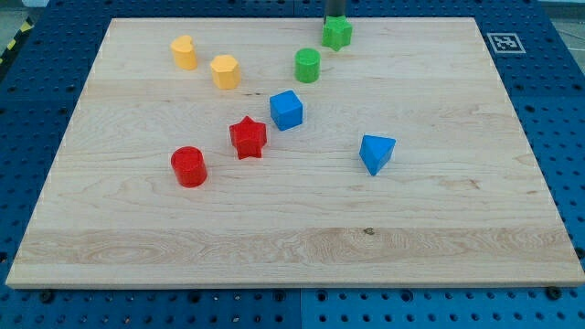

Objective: Move the green star top right to the green circle

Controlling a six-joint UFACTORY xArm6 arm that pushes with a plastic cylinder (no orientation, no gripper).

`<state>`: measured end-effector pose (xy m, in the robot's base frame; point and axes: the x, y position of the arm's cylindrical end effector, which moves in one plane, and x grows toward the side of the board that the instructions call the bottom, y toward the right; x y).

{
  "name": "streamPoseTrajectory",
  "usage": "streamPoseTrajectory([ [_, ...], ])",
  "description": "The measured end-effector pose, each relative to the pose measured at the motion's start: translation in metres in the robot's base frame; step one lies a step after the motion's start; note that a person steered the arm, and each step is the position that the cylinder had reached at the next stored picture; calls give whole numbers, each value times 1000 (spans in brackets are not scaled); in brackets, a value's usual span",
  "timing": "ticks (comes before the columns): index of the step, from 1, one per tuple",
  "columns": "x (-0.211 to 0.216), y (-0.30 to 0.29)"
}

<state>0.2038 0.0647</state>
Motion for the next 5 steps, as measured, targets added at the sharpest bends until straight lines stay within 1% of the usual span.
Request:
streamPoseTrajectory([
  [1,-11,9],
  [2,-6,7],
  [3,13,6],
  [5,15,6],
])
